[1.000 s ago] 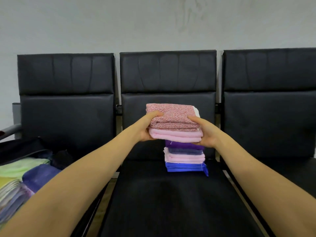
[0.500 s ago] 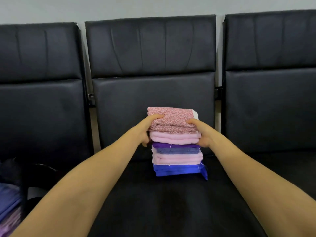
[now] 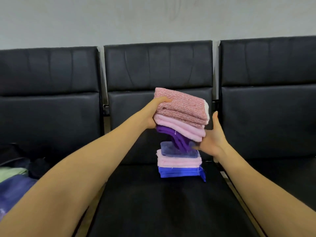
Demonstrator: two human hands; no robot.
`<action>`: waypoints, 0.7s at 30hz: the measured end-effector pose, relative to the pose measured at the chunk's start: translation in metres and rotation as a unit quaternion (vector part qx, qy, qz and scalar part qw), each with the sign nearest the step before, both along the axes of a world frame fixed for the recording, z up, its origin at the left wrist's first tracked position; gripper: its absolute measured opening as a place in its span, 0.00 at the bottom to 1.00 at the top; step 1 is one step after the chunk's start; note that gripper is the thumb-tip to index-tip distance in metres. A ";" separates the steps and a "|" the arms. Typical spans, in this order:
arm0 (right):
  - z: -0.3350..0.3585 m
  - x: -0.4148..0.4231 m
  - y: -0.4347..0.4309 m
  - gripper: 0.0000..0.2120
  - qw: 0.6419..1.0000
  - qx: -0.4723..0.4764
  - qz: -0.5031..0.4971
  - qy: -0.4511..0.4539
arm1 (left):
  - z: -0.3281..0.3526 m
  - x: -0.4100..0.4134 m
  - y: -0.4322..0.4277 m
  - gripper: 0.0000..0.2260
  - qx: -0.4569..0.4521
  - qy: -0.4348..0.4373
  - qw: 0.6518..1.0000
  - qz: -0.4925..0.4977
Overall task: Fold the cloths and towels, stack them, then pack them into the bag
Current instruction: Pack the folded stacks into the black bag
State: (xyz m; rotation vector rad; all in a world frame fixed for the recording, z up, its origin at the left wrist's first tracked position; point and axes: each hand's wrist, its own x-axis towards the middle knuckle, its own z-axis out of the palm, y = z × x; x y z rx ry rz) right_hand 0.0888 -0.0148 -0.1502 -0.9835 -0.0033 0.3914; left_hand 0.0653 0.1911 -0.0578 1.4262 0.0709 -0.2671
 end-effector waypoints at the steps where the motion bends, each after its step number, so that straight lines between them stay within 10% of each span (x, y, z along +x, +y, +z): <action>1: 0.001 -0.008 0.005 0.46 1.000 0.022 0.005 0.021 | 0.009 -0.013 0.005 0.10 -0.010 0.000 1.000 0.006; 7: 0.004 -0.077 0.078 0.38 0.994 0.007 0.081 0.074 | 0.044 -0.099 0.080 0.24 -0.048 0.000 0.998 0.043; 14: 0.046 -0.140 0.171 0.49 0.964 -0.040 0.261 0.030 | 0.016 -0.206 0.198 0.14 0.033 0.020 0.988 0.148; 21: 0.040 -0.189 0.295 0.27 0.938 -0.181 0.295 -0.017 | -0.023 -0.284 0.303 0.18 0.039 0.053 0.965 0.254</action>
